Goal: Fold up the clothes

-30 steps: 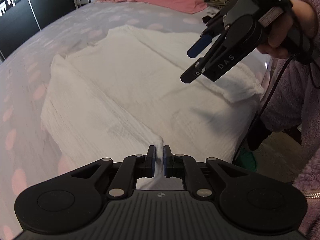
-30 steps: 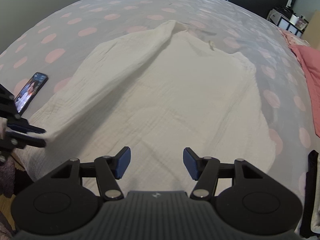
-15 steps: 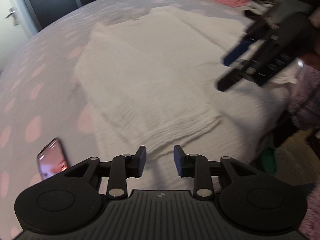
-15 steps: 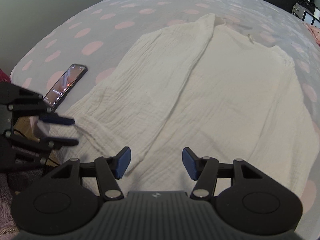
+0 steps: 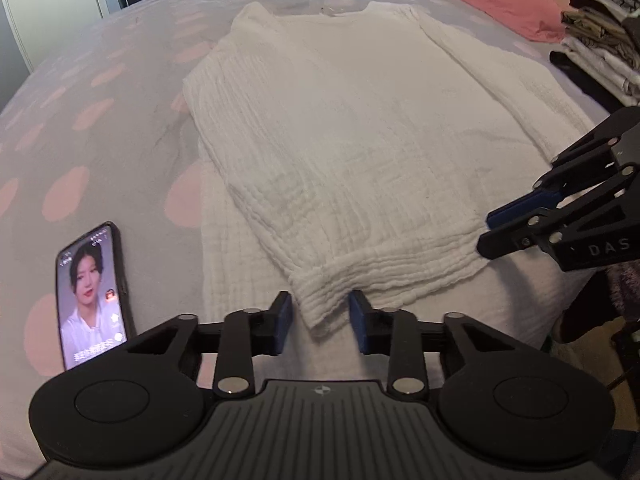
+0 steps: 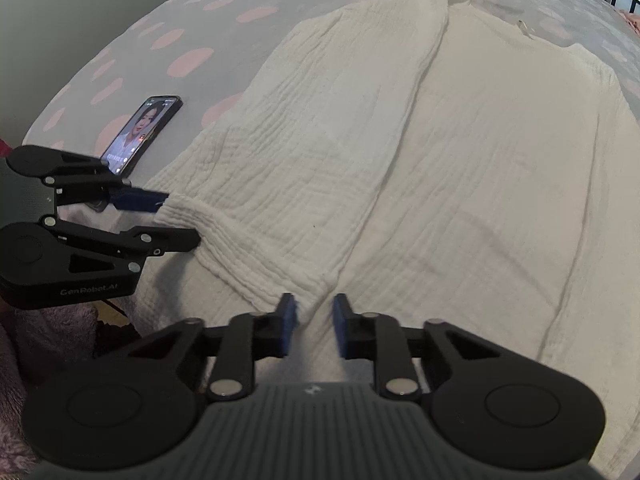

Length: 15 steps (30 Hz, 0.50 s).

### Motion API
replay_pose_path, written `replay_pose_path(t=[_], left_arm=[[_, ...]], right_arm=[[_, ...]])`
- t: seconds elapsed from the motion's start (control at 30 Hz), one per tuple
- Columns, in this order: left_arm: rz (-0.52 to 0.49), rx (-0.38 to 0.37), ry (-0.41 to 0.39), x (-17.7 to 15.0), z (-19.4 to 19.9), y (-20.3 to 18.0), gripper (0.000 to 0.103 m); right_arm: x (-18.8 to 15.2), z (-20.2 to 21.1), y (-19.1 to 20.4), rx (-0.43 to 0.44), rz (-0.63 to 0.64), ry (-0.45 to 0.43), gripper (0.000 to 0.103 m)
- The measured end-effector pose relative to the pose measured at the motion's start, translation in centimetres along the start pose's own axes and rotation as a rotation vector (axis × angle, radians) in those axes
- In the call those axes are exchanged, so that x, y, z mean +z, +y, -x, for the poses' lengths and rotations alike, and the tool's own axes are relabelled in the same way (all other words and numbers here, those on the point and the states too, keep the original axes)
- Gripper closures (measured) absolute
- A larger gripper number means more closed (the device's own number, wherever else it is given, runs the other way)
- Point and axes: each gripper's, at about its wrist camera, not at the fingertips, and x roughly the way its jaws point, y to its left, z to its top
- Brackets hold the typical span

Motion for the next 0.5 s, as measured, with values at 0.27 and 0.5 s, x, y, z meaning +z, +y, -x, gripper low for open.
replay_pose_path(t=[0.27, 0.5], left_arm=[[-0.003, -0.021, -0.032, 0.5, 2.5, 0.4, 0.100], [0.036, 0.036, -0.014, 0.0, 4.9, 2.0, 0.100]], right_arm=[[0.8, 1.7, 0.8, 0.044, 0.002, -0.038, 0.097], [1.5, 3.0, 2.4, 0.152, 0.014, -0.050, 0.097]])
